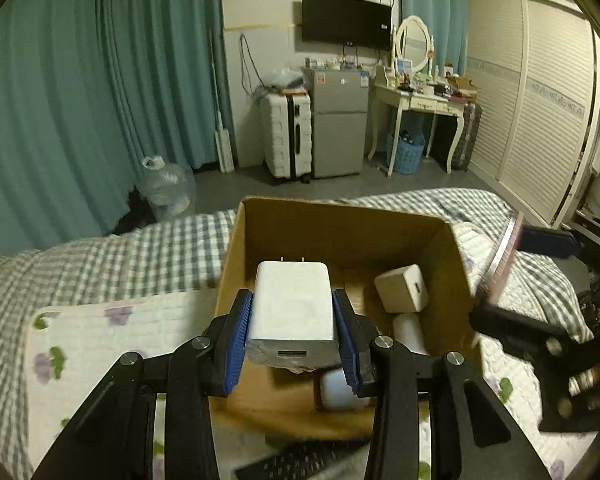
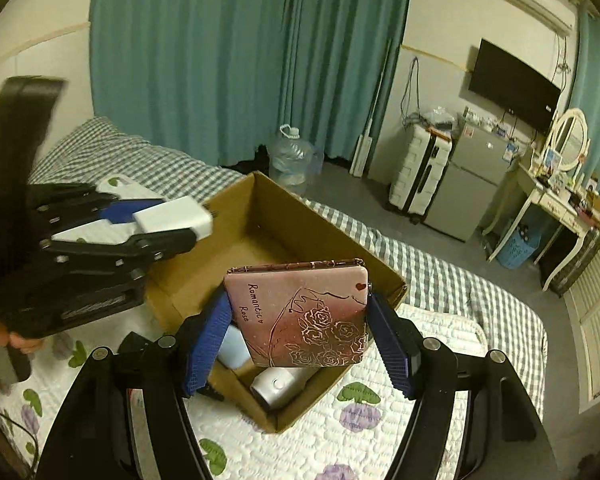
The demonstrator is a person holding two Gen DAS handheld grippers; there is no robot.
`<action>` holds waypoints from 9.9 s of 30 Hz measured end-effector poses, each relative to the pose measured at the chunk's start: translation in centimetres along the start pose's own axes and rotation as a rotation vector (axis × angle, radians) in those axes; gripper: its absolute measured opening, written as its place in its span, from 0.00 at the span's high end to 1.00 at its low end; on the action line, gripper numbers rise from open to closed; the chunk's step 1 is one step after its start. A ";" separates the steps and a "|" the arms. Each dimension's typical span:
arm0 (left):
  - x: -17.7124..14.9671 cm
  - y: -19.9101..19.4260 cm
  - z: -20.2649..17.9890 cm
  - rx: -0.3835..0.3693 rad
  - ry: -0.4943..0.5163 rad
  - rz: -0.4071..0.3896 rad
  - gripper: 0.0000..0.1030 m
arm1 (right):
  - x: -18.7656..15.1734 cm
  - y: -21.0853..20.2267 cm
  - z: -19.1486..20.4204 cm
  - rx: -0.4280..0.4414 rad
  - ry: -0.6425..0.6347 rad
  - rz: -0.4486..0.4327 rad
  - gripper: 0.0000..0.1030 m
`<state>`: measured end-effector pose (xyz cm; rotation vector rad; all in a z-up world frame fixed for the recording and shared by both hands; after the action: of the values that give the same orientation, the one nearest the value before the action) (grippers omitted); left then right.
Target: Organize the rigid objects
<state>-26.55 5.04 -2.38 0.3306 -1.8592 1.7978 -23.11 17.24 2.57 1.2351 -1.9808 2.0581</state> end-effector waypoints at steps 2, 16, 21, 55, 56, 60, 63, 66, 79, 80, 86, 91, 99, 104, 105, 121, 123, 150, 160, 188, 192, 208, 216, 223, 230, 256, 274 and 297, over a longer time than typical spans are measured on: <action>0.7 2.1 0.2 -0.002 0.003 0.032 0.61 | 0.3 1.1 -0.2 0.000 0.002 0.018 0.33; 1.8 5.6 0.0 -0.007 0.024 0.040 0.40 | 0.6 5.7 -2.6 0.011 0.056 0.074 0.33; 0.7 2.8 1.6 0.003 0.003 0.023 0.40 | 1.6 6.7 -3.4 0.037 0.097 0.082 0.33; -22.1 -1.5 11.3 0.087 -0.206 0.151 0.36 | -9.3 7.8 13.3 0.116 0.077 0.227 0.00; -22.2 -1.2 11.4 0.074 -0.210 0.156 0.36 | -9.7 8.4 13.5 0.123 0.084 0.247 0.00; -22.4 -0.5 11.4 0.059 -0.194 0.146 0.36 | -10.8 10.4 14.8 0.120 0.091 0.290 0.00; -22.3 0.5 11.1 0.042 -0.177 0.157 0.36 | -11.3 11.8 14.7 0.103 0.110 0.330 0.00; -22.1 1.4 10.8 0.019 -0.166 0.176 0.36 | -11.5 13.0 14.3 0.094 0.140 0.366 0.00; -19.0 3.2 7.7 -0.015 0.065 0.200 0.36 | -11.5 12.6 14.2 0.139 0.063 0.346 0.25; -18.4 3.4 6.8 -0.043 0.114 0.201 0.36 | -11.5 12.1 13.4 0.131 0.073 0.337 0.25; -15.5 5.6 1.2 -0.088 0.344 0.204 0.36 | -12.6 10.2 7.9 0.092 0.175 0.315 0.25; -14.8 8.0 -1.9 -0.052 0.453 0.234 0.36 | -14.2 9.8 5.2 0.086 0.226 0.319 0.25; -15.3 10.0 -2.6 0.002 0.456 0.244 0.46 | -15.4 9.1 2.5 0.115 0.258 0.307 0.25; -15.6 8.4 -2.5 -0.012 0.441 0.269 0.68 | -15.5 8.1 1.5 0.136 0.266 0.285 0.25; -15.7 8.1 -2.5 -0.005 0.444 0.279 0.71 | -15.3 8.2 1.9 0.138 0.267 0.284 0.25; -16.2 -2.8 -0.5 -0.002 0.191 0.203 0.82 | -13.6 2.7 3.7 0.159 0.230 0.155 0.25; -15.1 -3.8 -0.2 0.001 0.177 0.172 0.82 | -12.6 1.5 3.7 0.145 0.220 0.117 0.25; 2.3 6.6 0.0 -0.073 0.132 0.196 0.82 | 1.1 4.8 -3.4 -0.009 0.182 0.039 0.25; 2.3 6.4 -0.1 -0.042 0.130 0.146 0.46 | 0.8 7.6 -5.0 0.028 0.228 0.060 0.25; -1.7 -2.9 3.2 0.059 -0.015 -0.061 0.40 | 3.1 7.6 -3.2 -0.009 0.228 0.003 0.13; -1.9 -5.9 1.9 0.071 -0.017 -0.117 0.36 | 2.5 2.2 -2.6 -0.079 0.195 -0.098 0.05; -7.4 -18.4 -2.7 0.181 -0.108 -0.340 0.27 | -5.5 -13.7 0.3 -0.146 0.189 -0.271 0.00; -11.9 -18.1 -1.7 0.186 -0.210 -0.352 0.27 | -9.8 -15.7 1.5 -0.096 0.252 -0.279 0.00; -14.0 -16.6 -1.6 0.207 -0.218 -0.346 0.27 | -11.3 -14.3 2.5 -0.055 0.294 -0.320 0.00; -14.5 -14.5 -1.4 0.212 -0.209 -0.304 0.27 | -11.8 -11.0 2.9 -0.058 0.298 -0.257 0.00; -15.6 -13.7 -2.1 0.186 -0.195 -0.261 0.27 | -12.5 -10.3 2.8 -0.057 0.313 -0.258 0.00; -15.4 -13.7 -2.5 0.182 -0.172 -0.243 0.27 | -12.8 -10.3 2.5 -0.056 0.323 -0.247 0.00; -15.6 -13.8 -2.6 0.167 -0.176 -0.244 0.27 | -12.8 -10.0 2.9 -0.065 0.316 -0.235 0.00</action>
<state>-5.89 3.60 1.12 0.7654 -1.6993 1.8044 -7.69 22.88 3.55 1.0004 -1.6635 1.9195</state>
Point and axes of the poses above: each gripper's, at about its wrist camera, not at the fingertips, and y roughly the way its jaws point, z to its left, x to its top, the point moved 5 cm from there along y, roughly the way its jaws point, and after that the axes turned 15 degrees about z, right-handed, at the moved point
